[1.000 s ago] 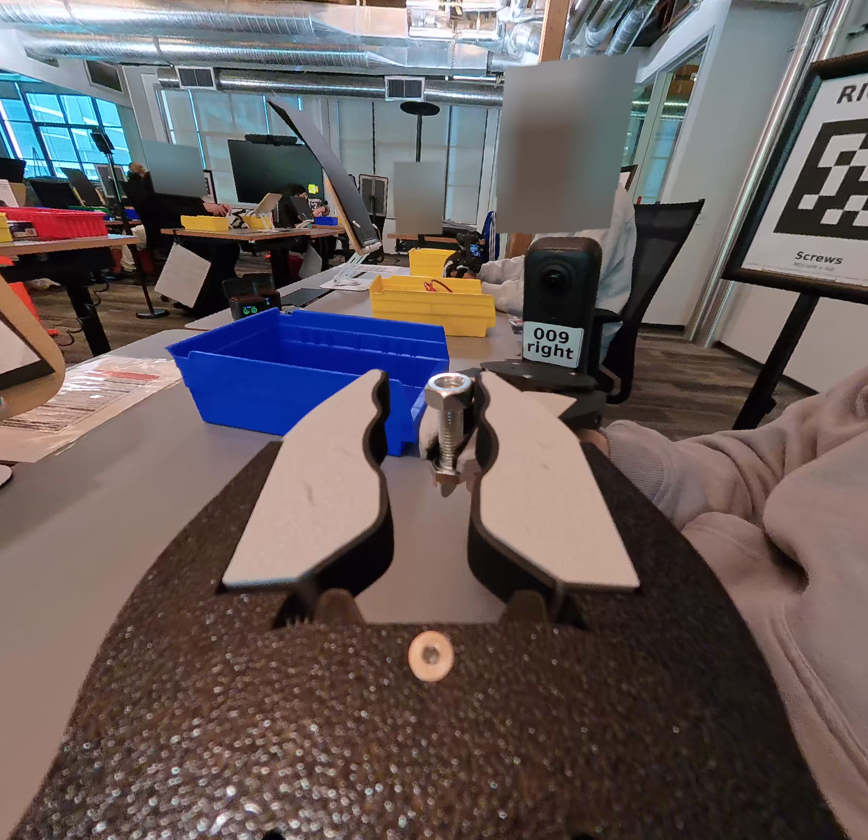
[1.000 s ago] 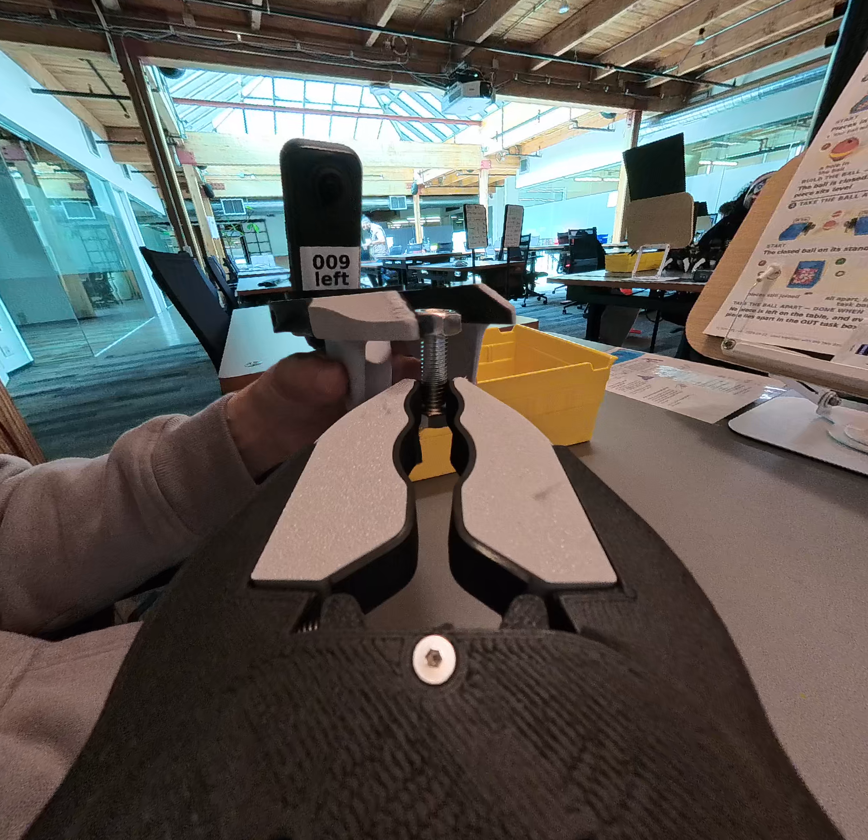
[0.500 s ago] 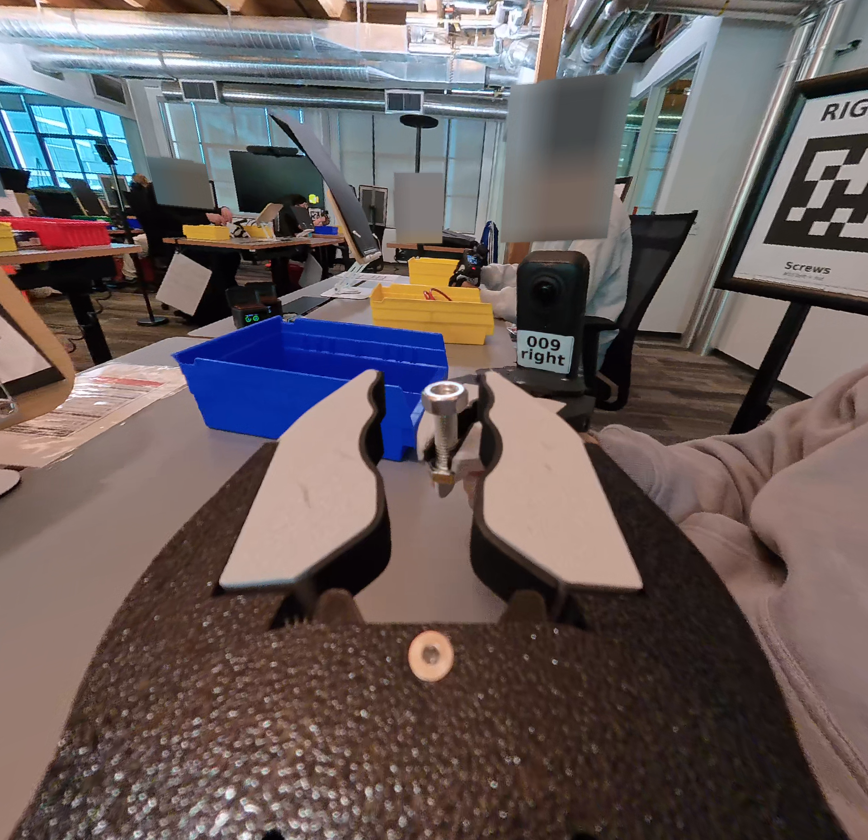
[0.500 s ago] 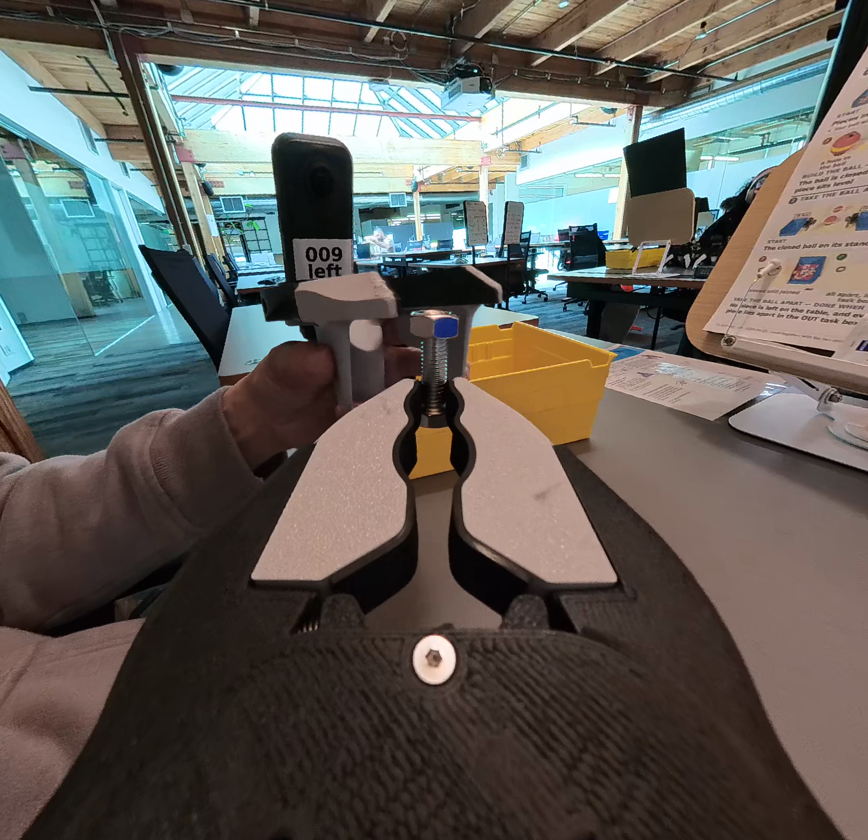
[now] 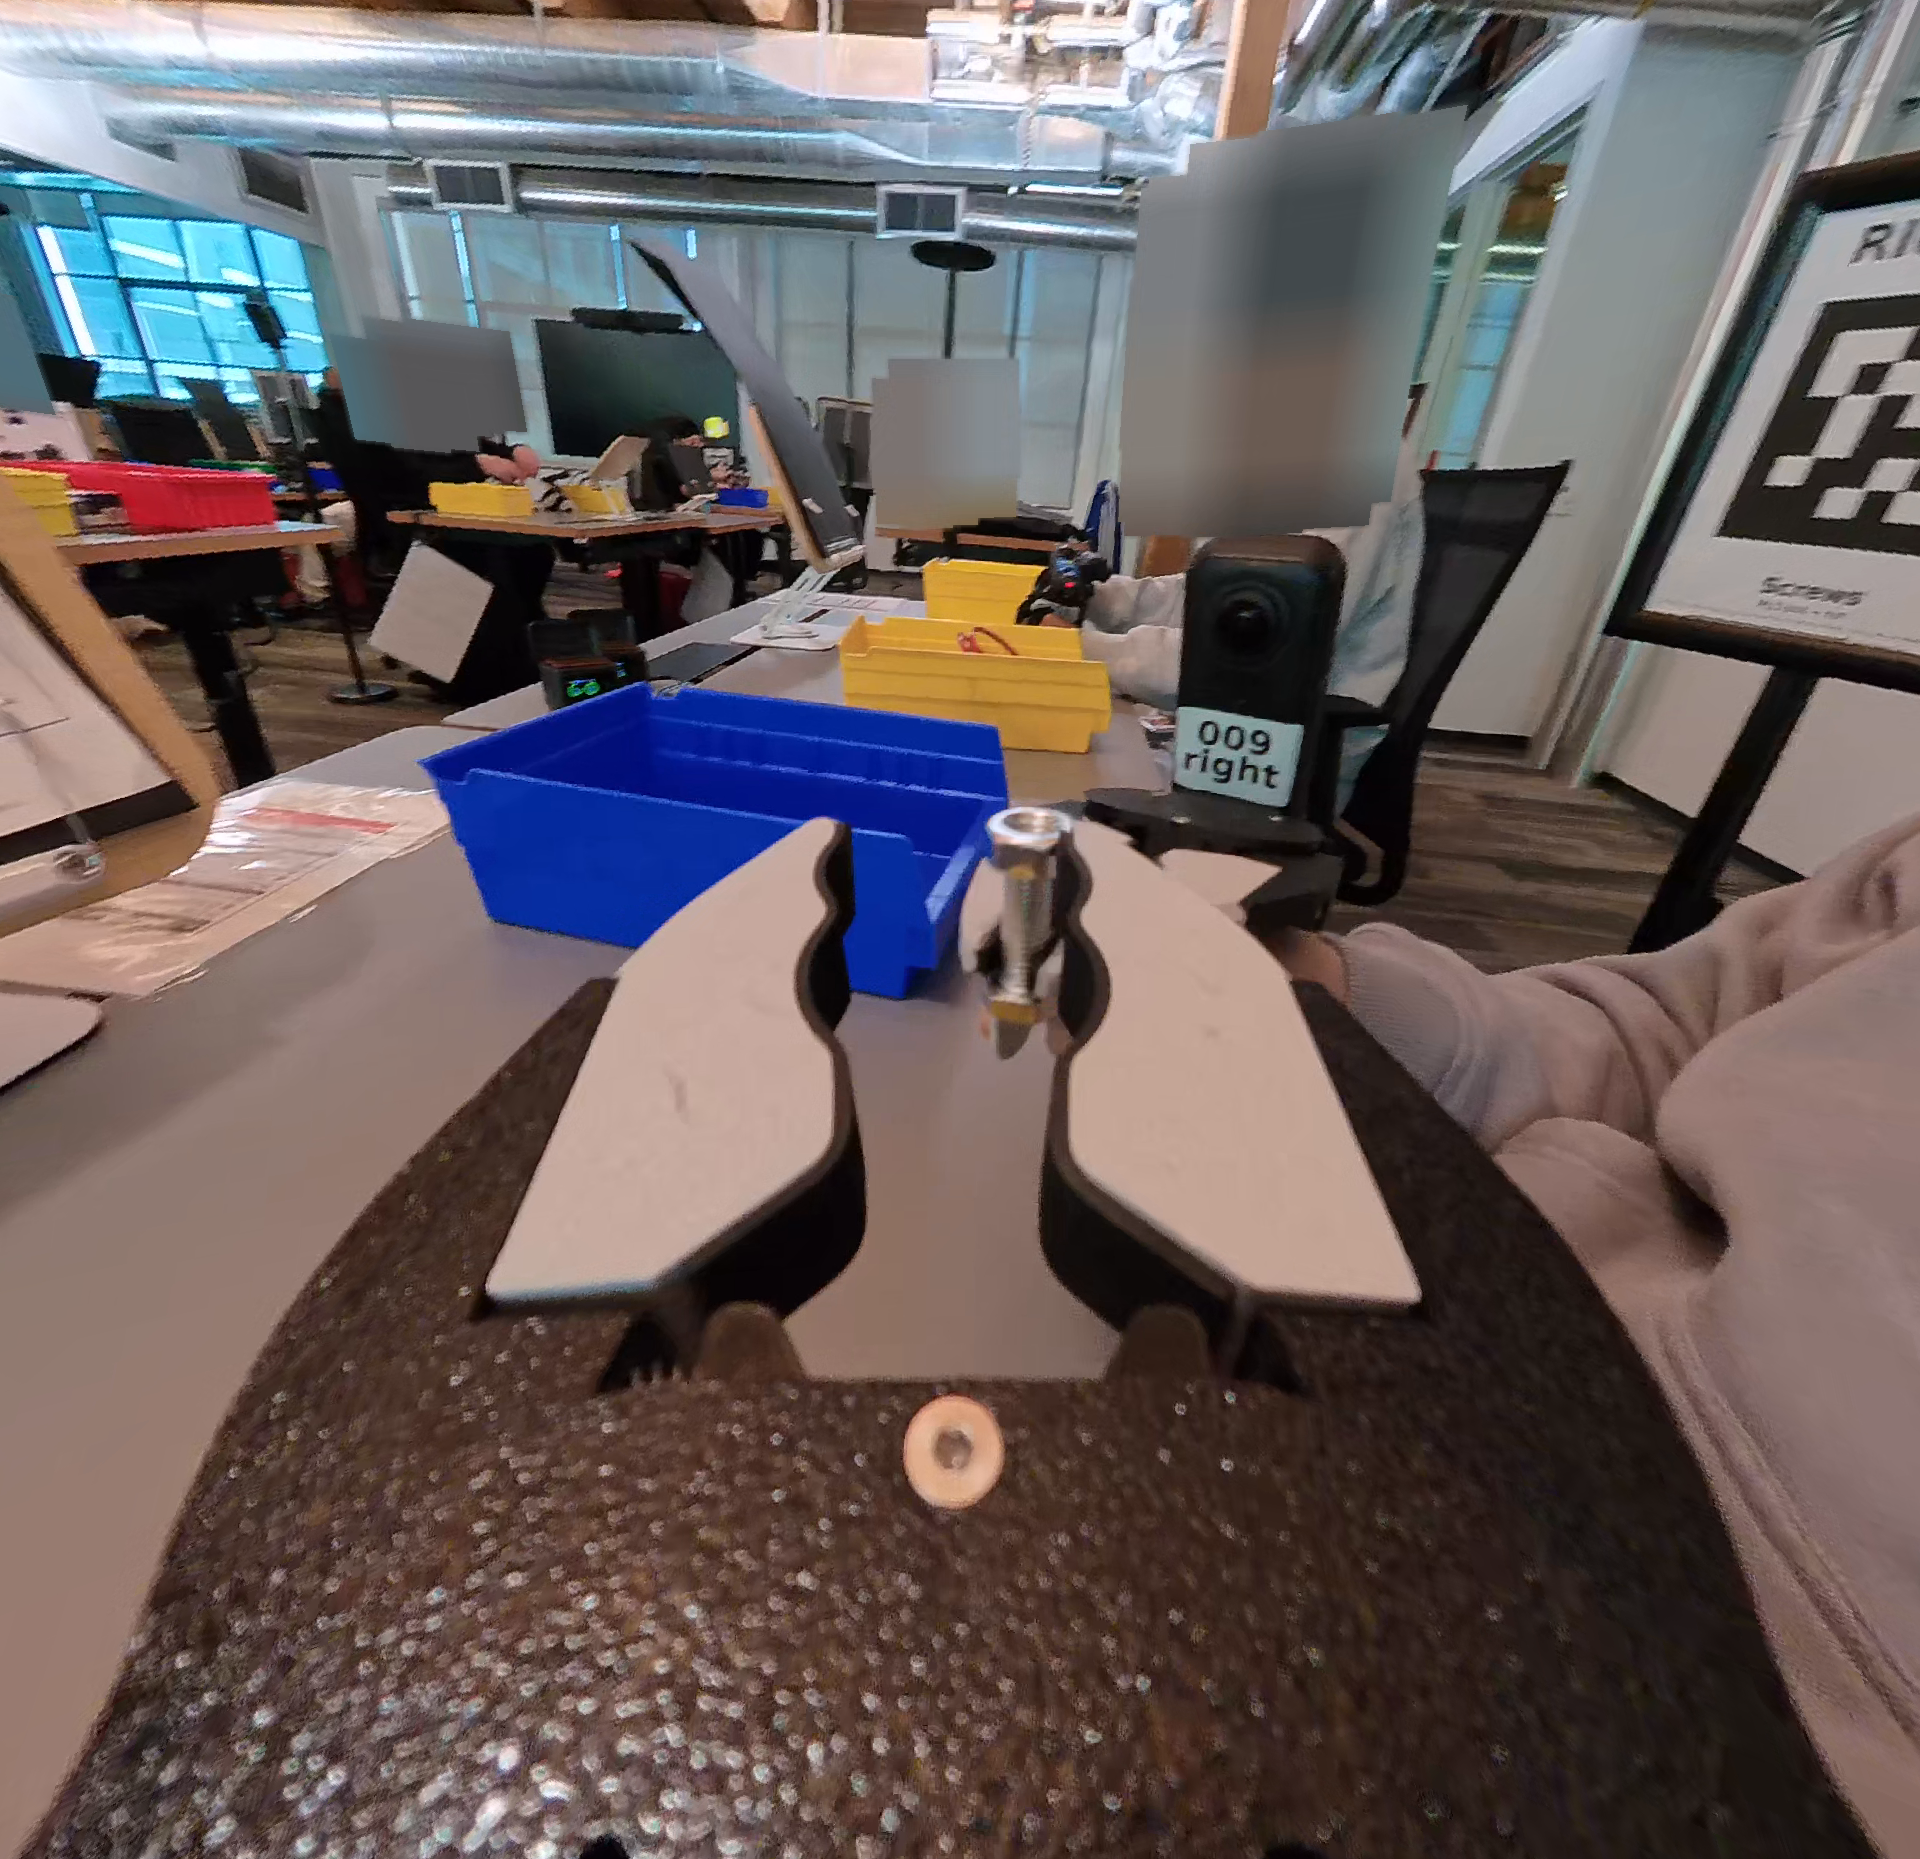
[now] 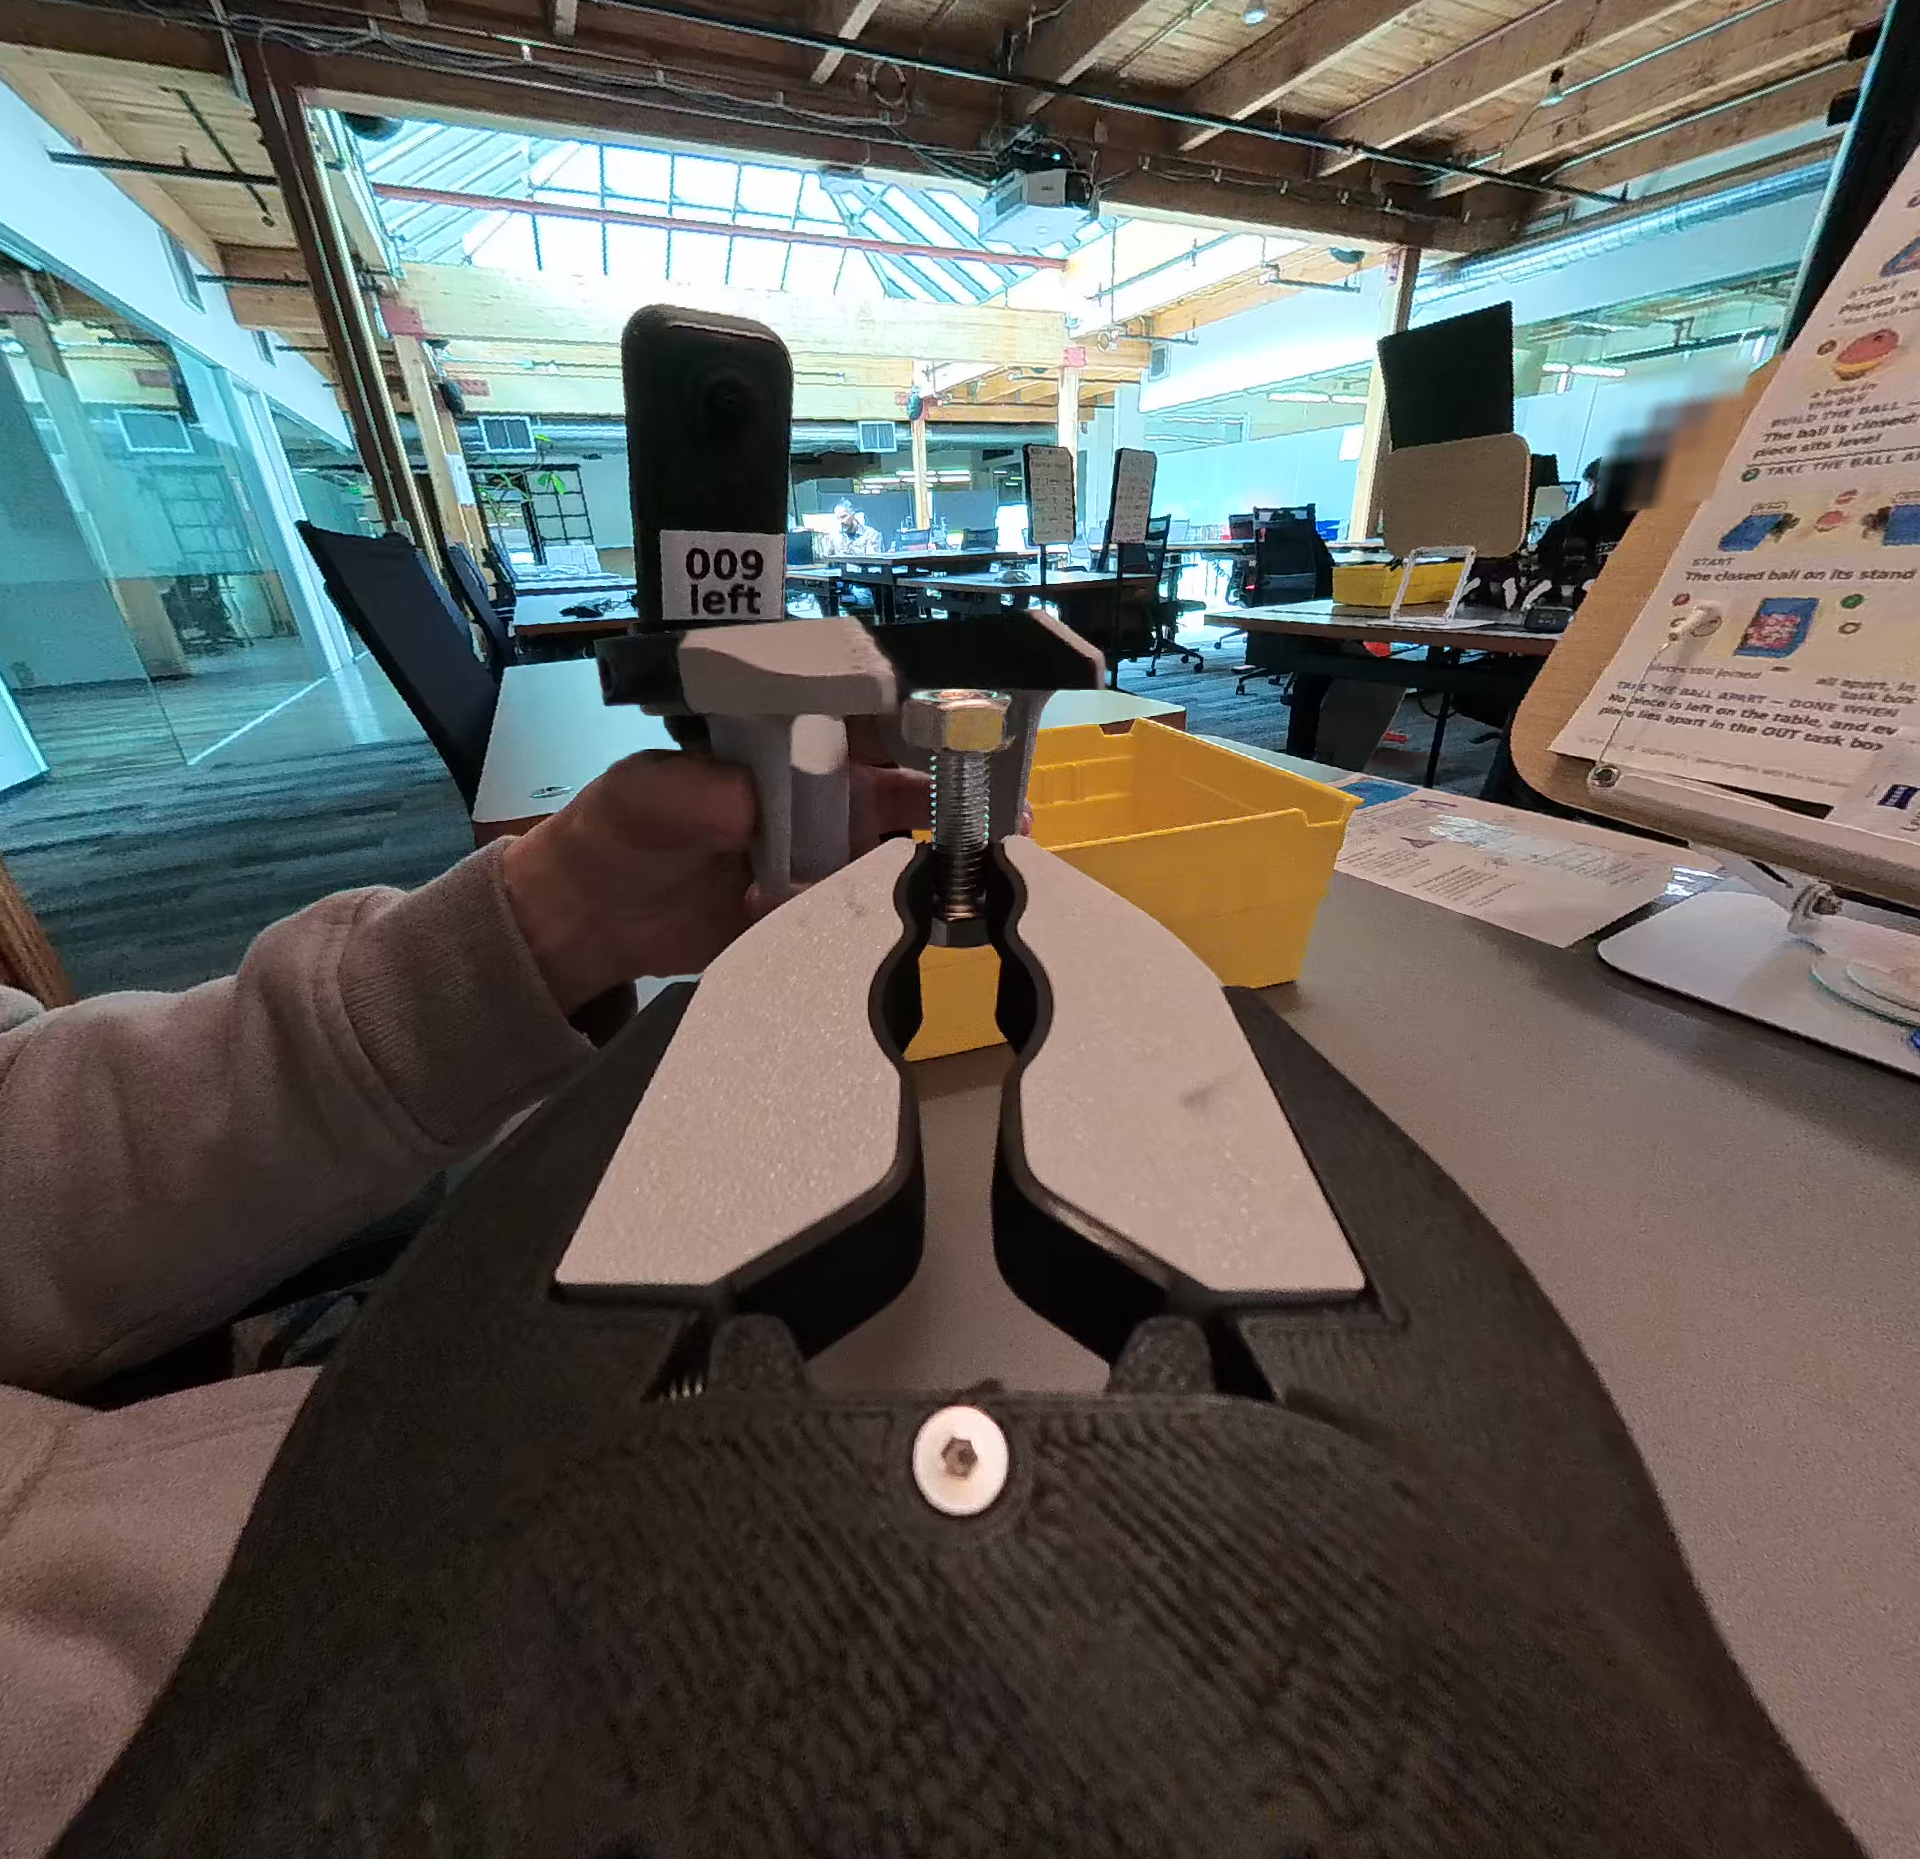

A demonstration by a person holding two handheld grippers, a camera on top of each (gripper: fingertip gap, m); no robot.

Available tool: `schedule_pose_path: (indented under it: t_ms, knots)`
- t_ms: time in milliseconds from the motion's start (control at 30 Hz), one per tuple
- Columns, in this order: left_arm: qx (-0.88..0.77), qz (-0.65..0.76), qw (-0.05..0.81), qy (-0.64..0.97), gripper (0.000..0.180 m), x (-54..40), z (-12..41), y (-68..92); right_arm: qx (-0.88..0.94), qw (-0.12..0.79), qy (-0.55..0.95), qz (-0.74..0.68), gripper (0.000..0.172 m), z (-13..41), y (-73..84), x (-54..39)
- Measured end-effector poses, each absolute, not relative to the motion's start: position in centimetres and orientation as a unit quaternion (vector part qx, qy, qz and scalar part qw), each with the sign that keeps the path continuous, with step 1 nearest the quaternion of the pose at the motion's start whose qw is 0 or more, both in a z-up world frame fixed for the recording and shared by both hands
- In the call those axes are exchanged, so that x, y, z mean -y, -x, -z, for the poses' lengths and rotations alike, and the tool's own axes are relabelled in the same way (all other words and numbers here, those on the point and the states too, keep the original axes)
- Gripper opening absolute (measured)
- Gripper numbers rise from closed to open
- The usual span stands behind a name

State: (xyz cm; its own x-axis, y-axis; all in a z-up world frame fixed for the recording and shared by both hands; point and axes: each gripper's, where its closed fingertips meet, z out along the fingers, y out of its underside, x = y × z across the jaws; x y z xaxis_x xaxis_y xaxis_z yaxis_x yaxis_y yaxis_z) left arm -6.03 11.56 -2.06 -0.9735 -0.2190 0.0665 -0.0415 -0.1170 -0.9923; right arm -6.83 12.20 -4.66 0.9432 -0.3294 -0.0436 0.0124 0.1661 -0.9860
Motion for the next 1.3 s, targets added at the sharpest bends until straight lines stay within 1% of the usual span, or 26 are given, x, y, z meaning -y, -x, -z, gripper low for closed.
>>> schedule_pose_path:
  t_ms: [267, 600, 700, 800, 967, 1133, 1300]
  knots:
    - [-0.668, 0.736, 0.065, 0.087, 0.043, -10.9, 1.9, 6.6, -0.124, 0.754, 0.634, 0.115, 0.009, 4.5, 6.9, -12.1]
    - [-0.677, 0.725, 0.078, 0.099, 0.044, -10.9, 2.4, 6.0, -0.118, 0.750, 0.641, 0.114, 0.009, 4.8, 7.1, -12.5]
    - [-0.682, 0.718, 0.094, 0.104, 0.045, -11.8, 2.4, 5.6, -0.126, 0.753, 0.636, 0.111, 0.009, 4.8, 6.9, -12.3]
    - [-0.688, 0.702, 0.128, 0.132, 0.041, -13.2, 2.6, 4.3, -0.128, 0.757, 0.631, 0.110, 0.009, 4.6, 6.8, -12.1]
    - [-0.661, 0.740, 0.073, 0.098, 0.044, -11.7, 1.4, 6.3, -0.126, 0.753, 0.636, 0.111, 0.009, 4.8, 6.8, -12.4]
    - [-0.680, 0.722, 0.074, 0.105, 0.046, -10.1, 2.9, 5.8, -0.123, 0.752, 0.638, 0.114, 0.009, 4.8, 7.0, -12.5]
    - [-0.677, 0.721, 0.082, 0.122, 0.051, -11.7, 3.2, 4.9, -0.134, 0.749, 0.638, 0.122, 0.009, 4.9, 6.4, -12.1]
